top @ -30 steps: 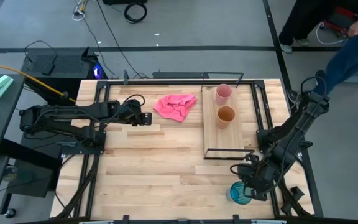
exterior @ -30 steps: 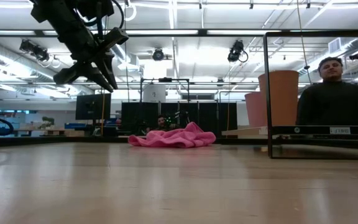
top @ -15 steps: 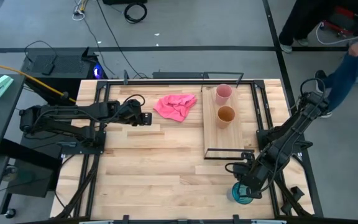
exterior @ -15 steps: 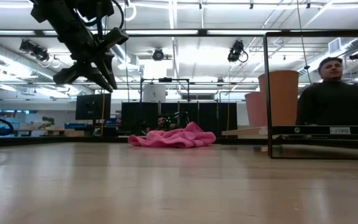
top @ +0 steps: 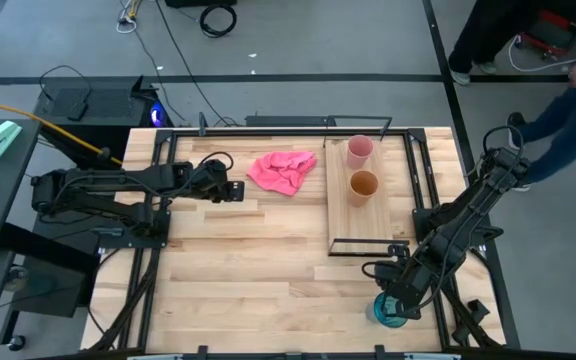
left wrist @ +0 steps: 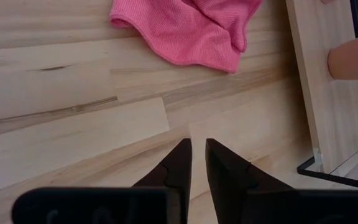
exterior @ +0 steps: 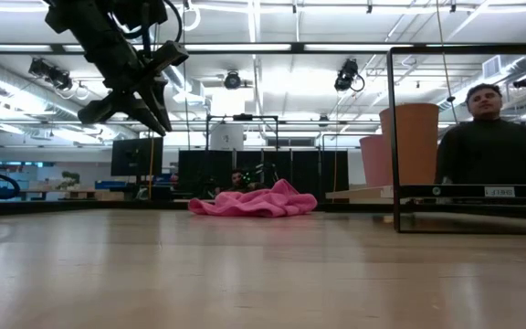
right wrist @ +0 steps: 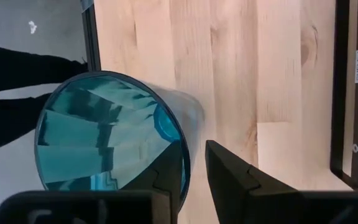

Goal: Stack small to large cups/mugs on shelf
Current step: Put the blue cup on the shelf

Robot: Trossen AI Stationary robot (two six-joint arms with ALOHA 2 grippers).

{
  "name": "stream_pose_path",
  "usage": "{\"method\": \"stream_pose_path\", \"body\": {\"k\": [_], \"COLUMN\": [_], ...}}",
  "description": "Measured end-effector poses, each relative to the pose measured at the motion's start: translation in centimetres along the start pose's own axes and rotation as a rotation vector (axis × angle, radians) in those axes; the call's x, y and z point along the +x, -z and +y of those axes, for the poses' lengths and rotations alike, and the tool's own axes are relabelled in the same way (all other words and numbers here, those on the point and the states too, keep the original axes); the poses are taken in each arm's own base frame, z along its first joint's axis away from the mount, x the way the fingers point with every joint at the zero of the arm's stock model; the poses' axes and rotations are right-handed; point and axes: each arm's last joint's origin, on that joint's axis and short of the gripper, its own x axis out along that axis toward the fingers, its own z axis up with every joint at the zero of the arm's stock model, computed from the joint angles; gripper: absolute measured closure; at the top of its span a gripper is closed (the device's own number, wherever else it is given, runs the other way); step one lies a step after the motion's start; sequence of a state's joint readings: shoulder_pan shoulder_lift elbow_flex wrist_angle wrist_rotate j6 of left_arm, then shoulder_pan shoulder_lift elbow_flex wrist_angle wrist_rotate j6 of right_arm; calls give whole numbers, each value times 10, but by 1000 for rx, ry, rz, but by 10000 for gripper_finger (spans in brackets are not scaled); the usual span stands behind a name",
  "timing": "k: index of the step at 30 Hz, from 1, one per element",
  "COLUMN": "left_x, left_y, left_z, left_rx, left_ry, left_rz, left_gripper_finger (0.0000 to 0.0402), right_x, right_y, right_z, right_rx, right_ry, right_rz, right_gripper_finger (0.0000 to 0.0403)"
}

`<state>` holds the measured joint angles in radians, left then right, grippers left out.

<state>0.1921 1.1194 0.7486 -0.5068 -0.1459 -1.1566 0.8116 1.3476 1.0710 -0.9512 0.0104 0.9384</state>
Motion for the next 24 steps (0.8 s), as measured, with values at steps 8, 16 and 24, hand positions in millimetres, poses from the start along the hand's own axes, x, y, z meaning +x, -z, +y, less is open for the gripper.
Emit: {"method": "stream_pose_path", "body": {"k": [8, 16, 24], "left_x": [0, 0, 0], "left_y": [0, 0, 0], "left_z": [0, 0, 0], "left_rx": [0, -1, -1], "left_ry": [0, 0, 0], "left_rz": [0, 0, 0], "left_gripper_finger": [355, 354, 362], "right_x": [0, 0, -29], "right_y": [0, 0, -3], "right_z": [0, -1, -2], "right_rx": [4, -21, -69], "right_ry": [5, 7, -16], "right_rz": [4, 5, -15], "right_gripper_finger": [381, 393, 396]}}
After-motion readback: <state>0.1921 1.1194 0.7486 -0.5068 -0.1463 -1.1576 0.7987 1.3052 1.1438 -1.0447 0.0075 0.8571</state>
